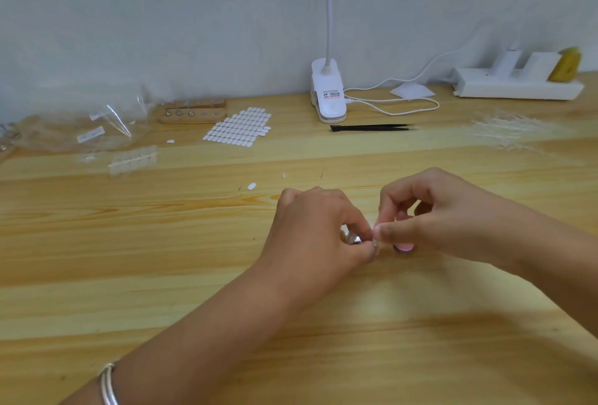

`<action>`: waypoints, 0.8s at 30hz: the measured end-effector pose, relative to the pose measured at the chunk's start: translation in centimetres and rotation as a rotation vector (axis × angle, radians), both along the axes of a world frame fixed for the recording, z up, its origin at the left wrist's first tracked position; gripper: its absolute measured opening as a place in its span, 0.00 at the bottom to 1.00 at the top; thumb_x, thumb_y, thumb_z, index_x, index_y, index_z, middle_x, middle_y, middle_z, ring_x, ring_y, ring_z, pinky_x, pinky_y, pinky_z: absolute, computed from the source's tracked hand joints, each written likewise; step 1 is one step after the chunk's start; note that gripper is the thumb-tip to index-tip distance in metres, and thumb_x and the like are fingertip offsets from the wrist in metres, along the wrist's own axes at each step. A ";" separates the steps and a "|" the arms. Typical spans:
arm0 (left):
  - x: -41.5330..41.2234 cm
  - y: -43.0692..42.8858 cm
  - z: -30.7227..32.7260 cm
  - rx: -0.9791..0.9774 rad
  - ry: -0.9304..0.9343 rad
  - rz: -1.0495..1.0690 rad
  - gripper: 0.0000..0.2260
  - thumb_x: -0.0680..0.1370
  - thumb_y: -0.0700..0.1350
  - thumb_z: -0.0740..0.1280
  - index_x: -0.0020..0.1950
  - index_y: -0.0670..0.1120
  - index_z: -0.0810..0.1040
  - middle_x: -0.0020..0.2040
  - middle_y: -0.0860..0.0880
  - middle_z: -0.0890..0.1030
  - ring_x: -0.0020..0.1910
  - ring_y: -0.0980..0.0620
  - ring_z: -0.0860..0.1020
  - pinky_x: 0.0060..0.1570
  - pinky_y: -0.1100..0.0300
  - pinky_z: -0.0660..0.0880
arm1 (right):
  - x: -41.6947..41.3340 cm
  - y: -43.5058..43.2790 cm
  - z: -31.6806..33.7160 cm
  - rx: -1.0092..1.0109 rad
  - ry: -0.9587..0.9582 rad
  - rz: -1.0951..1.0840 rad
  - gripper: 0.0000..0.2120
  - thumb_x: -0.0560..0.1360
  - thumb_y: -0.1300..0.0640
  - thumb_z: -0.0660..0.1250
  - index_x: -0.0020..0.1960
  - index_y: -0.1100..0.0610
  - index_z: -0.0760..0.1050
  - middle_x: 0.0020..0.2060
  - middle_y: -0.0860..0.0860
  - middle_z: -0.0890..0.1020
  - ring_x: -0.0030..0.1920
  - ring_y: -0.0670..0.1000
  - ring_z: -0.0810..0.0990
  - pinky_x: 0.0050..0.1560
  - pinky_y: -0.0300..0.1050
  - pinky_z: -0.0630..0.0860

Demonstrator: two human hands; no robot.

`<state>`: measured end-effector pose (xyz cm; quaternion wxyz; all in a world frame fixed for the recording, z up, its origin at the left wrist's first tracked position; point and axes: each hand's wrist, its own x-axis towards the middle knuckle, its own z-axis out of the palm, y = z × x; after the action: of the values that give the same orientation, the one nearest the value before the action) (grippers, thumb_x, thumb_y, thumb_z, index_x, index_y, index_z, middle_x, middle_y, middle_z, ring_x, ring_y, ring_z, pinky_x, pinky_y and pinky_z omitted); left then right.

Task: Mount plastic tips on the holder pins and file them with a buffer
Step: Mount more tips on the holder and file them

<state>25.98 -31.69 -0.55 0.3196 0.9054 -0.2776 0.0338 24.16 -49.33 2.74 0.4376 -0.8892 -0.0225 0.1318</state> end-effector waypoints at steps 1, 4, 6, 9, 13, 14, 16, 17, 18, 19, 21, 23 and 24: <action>0.1 0.0 -0.1 -0.006 -0.004 0.000 0.05 0.70 0.54 0.75 0.35 0.58 0.81 0.39 0.59 0.80 0.46 0.61 0.75 0.52 0.59 0.59 | 0.1 0.1 0.1 -0.015 -0.001 0.005 0.09 0.71 0.60 0.75 0.33 0.54 0.81 0.26 0.48 0.77 0.27 0.43 0.73 0.29 0.33 0.67; 0.1 0.0 -0.1 -0.009 0.003 0.002 0.05 0.70 0.55 0.74 0.37 0.56 0.82 0.40 0.58 0.80 0.46 0.60 0.75 0.51 0.59 0.58 | 0.3 0.5 0.4 -0.072 0.005 0.028 0.10 0.71 0.62 0.73 0.32 0.55 0.79 0.25 0.50 0.77 0.27 0.44 0.72 0.27 0.31 0.66; 0.0 0.0 0.0 0.018 -0.018 -0.003 0.05 0.70 0.56 0.73 0.39 0.57 0.82 0.42 0.59 0.79 0.48 0.60 0.74 0.52 0.60 0.57 | 0.3 0.5 0.6 -0.094 0.017 0.041 0.10 0.71 0.62 0.73 0.32 0.55 0.79 0.26 0.51 0.79 0.31 0.46 0.74 0.31 0.35 0.69; -0.4 1.2 0.2 0.048 -0.049 -0.039 0.14 0.68 0.61 0.73 0.51 0.60 0.81 0.50 0.61 0.77 0.55 0.61 0.72 0.59 0.59 0.60 | 0.1 0.3 0.7 -0.155 -0.003 0.033 0.10 0.72 0.57 0.74 0.33 0.52 0.80 0.28 0.50 0.81 0.34 0.47 0.77 0.39 0.42 0.71; -1.0 5.5 1.0 -0.163 -0.008 -0.028 0.20 0.65 0.62 0.72 0.55 0.59 0.80 0.51 0.60 0.78 0.55 0.58 0.76 0.53 0.69 0.66 | -0.4 -0.1 0.2 -0.159 -0.073 0.022 0.05 0.74 0.52 0.73 0.39 0.45 0.82 0.34 0.45 0.81 0.34 0.41 0.76 0.33 0.32 0.70; -1.2 6.6 0.9 -0.215 -0.005 -0.021 0.18 0.66 0.60 0.73 0.54 0.58 0.81 0.50 0.59 0.79 0.53 0.56 0.76 0.50 0.71 0.67 | -0.5 -0.3 0.1 -0.160 -0.104 0.009 0.03 0.74 0.51 0.73 0.42 0.44 0.81 0.36 0.41 0.80 0.35 0.39 0.76 0.32 0.30 0.69; -1.3 8.2 0.7 -0.282 -0.008 -0.013 0.11 0.70 0.54 0.72 0.51 0.56 0.83 0.48 0.57 0.81 0.50 0.53 0.78 0.46 0.67 0.68 | -0.6 -0.7 0.2 -0.184 -0.204 -0.020 0.02 0.73 0.47 0.71 0.45 0.42 0.79 0.40 0.33 0.80 0.43 0.36 0.75 0.36 0.30 0.68; -1.3 8.6 0.5 -0.296 -0.015 -0.011 0.08 0.71 0.50 0.72 0.50 0.54 0.84 0.47 0.56 0.81 0.49 0.52 0.78 0.45 0.65 0.69 | -0.7 -0.8 0.4 -0.191 -0.266 -0.028 0.03 0.71 0.46 0.69 0.45 0.42 0.79 0.41 0.31 0.80 0.45 0.36 0.75 0.38 0.30 0.67; -1.3 8.9 0.3 -0.299 -0.021 -0.014 0.07 0.72 0.46 0.72 0.49 0.52 0.84 0.46 0.56 0.82 0.48 0.52 0.79 0.44 0.64 0.70 | -0.9 -0.9 0.6 -0.194 -0.324 -0.029 0.04 0.70 0.45 0.67 0.44 0.42 0.79 0.42 0.29 0.79 0.46 0.35 0.74 0.39 0.30 0.67; -1.2 9.0 0.1 -0.287 -0.031 -0.026 0.08 0.72 0.42 0.71 0.49 0.51 0.85 0.46 0.56 0.82 0.48 0.52 0.79 0.45 0.64 0.71 | -1.1 -0.8 0.8 -0.197 -0.374 -0.025 0.04 0.69 0.45 0.67 0.43 0.41 0.79 0.42 0.28 0.78 0.46 0.33 0.73 0.39 0.30 0.66; -1.0 9.1 -0.2 -0.236 -0.069 -0.083 0.08 0.73 0.40 0.72 0.49 0.49 0.86 0.47 0.55 0.82 0.49 0.55 0.80 0.48 0.64 0.73 | -1.7 -0.8 0.7 -0.225 -0.456 -0.009 0.03 0.70 0.45 0.66 0.41 0.41 0.78 0.43 0.32 0.79 0.48 0.33 0.73 0.39 0.31 0.65; -0.7 9.1 -0.5 -0.202 -0.097 -0.127 0.06 0.73 0.41 0.72 0.49 0.48 0.86 0.47 0.56 0.82 0.49 0.56 0.80 0.50 0.59 0.76 | -2.3 -1.0 0.3 -0.303 -0.523 0.010 0.02 0.71 0.45 0.66 0.41 0.41 0.78 0.40 0.38 0.80 0.51 0.35 0.73 0.43 0.29 0.65; -0.5 9.1 -0.5 -0.205 -0.102 -0.135 0.06 0.73 0.42 0.72 0.48 0.48 0.86 0.46 0.56 0.82 0.49 0.56 0.81 0.50 0.56 0.77 | -2.5 -1.2 0.1 -0.351 -0.538 0.008 0.02 0.72 0.46 0.66 0.41 0.41 0.77 0.40 0.38 0.79 0.51 0.36 0.72 0.44 0.30 0.65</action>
<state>25.46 -22.59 -1.06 0.3975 0.8444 -0.3486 0.0863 21.70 -50.56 2.85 0.2553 -0.9540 -0.1179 -0.1043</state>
